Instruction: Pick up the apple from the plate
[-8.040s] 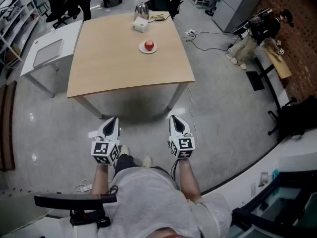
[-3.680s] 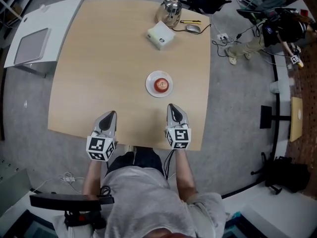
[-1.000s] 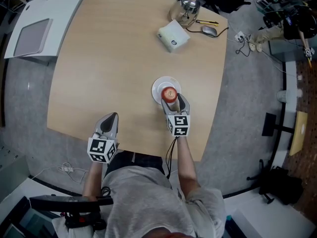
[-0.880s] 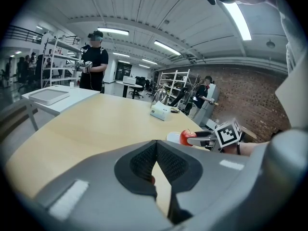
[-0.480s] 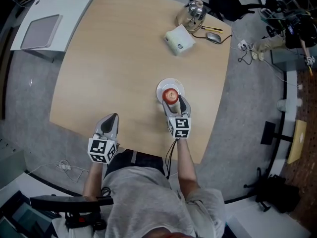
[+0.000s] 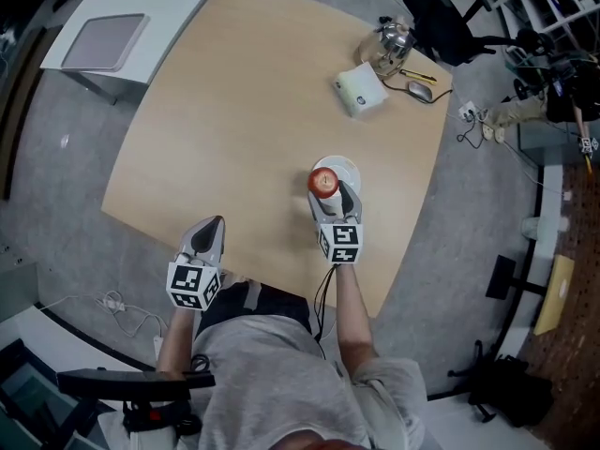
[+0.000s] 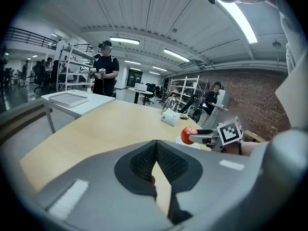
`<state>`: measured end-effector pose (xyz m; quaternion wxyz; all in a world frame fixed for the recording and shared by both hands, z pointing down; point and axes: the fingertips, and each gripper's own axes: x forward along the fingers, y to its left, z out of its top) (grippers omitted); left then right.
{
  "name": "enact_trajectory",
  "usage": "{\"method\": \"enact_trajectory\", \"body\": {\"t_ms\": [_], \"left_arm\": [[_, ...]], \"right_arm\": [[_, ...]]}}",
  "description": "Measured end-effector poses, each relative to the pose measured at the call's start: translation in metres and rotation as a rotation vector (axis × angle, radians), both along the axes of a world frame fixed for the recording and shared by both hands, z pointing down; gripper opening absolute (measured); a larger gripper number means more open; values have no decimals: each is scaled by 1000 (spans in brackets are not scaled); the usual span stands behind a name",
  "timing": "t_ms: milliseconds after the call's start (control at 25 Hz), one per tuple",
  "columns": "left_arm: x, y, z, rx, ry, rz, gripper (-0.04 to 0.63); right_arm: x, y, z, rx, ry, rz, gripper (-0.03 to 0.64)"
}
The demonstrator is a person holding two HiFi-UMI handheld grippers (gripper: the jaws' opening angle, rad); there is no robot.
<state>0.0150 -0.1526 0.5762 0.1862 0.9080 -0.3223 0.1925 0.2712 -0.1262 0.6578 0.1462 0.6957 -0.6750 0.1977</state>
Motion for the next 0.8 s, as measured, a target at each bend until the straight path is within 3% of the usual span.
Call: {"method": "enact_trajectory", "body": {"t_ms": [800], "left_arm": [[-102,-3,-8,22,2,-221,20]], "right_arm": [[-115,-66,-18,52,5,-256,331]]}}
